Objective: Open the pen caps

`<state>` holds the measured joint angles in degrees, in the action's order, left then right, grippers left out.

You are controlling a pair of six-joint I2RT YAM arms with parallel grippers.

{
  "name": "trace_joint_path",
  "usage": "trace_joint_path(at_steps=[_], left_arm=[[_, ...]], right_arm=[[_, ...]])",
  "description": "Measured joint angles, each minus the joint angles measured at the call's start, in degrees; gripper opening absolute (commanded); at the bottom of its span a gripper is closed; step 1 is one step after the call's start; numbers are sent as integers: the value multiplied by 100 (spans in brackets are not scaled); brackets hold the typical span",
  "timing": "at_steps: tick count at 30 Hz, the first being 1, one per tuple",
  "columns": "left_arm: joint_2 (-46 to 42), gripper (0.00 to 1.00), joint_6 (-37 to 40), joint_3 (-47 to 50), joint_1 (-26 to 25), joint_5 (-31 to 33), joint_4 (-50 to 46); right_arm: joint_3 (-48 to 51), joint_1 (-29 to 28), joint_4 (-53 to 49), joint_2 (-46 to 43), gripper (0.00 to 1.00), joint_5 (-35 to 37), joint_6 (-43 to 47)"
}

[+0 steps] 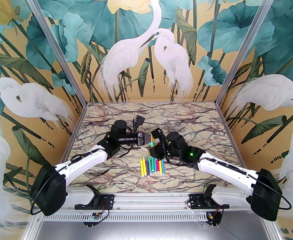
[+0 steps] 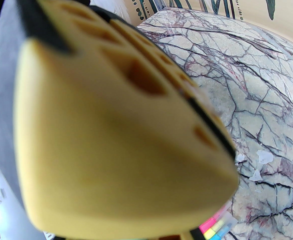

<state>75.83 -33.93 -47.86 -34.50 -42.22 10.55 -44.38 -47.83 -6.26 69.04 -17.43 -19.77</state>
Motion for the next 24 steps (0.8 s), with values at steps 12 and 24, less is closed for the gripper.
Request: trace_joint_path(at_steps=[12,24], left_arm=[[0,0,-107,-129,76,-15,-402],[-258,0,-13,-356,1217,610,-1023]], right_arm=[[201,-11,9,-310,0,295,195],[721,-17,-911,-846,0,527,361]])
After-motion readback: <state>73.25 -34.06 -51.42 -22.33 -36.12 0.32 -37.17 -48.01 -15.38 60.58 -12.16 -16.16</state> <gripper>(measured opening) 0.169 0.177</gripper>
